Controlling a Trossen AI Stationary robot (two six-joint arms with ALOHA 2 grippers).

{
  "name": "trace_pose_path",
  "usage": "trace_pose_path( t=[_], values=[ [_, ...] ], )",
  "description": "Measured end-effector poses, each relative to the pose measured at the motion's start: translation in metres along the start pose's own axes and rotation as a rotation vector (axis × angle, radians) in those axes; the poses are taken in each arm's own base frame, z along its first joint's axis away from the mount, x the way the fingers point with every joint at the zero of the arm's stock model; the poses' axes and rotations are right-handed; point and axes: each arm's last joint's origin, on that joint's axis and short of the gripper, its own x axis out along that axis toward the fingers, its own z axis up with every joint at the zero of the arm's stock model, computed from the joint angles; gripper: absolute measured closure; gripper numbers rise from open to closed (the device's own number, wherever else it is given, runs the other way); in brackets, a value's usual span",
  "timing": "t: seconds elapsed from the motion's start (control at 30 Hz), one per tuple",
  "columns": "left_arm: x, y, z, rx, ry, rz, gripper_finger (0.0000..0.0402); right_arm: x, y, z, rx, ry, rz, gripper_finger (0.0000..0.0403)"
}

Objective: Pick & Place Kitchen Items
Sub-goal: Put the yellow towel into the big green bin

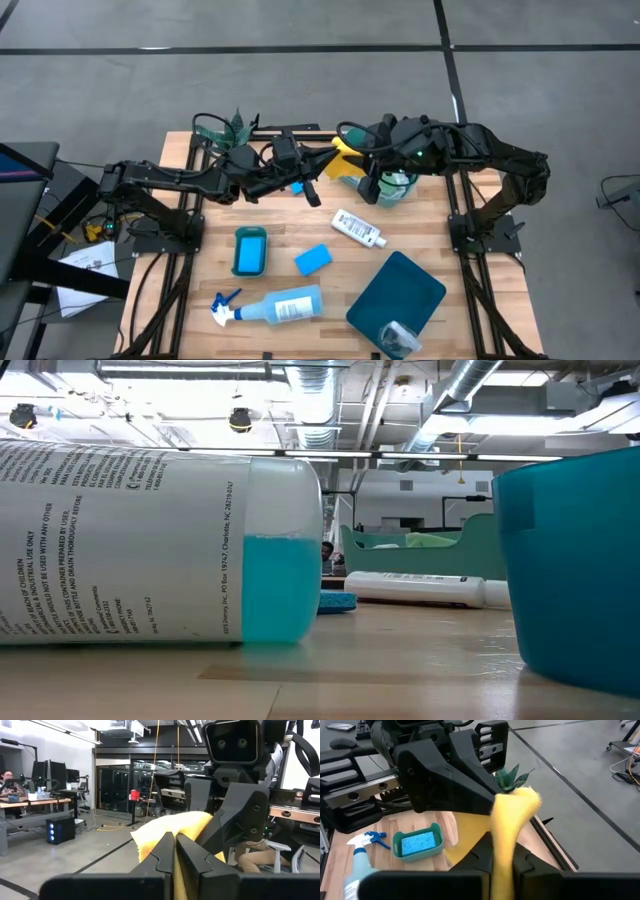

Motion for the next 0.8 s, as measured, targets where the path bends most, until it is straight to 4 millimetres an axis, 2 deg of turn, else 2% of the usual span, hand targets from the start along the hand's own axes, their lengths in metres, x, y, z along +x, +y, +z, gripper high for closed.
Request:
trace_pose_path(
  t=[0.23, 0.43, 0.57, 0.7, 0.8],
  values=[
    [0.0, 0.0, 0.0, -0.003, 0.002, 0.0, 0.0393, 0.0, 0.0, 0.0, -0.007, 0.0, 0.0, 0.0398],
    [-0.001, 0.001, -0.001, 0.009, 0.03, -0.001, 0.0352, 0.0, 0.0, 0.0, -0.002, 0.0, 0.0, 0.04],
    [-0.009, 0.004, 0.006, -0.001, 0.061, -0.006, 0.0294, 0.0, 0.0, 0.0, 0.001, 0.0, 0.0, 0.0401],
    [-0.021, 0.009, 0.013, -0.005, 0.127, -0.023, 0.021, 0.0, 0.0, 0.0, 0.001, 0.0, 0.0, 0.0401],
    [-0.038, 0.015, 0.021, 0.021, 0.222, -0.204, 0.0147, 0.0, 0.0, 0.0, -0.003, 0.002, 0.013, 0.0402]
  ],
)
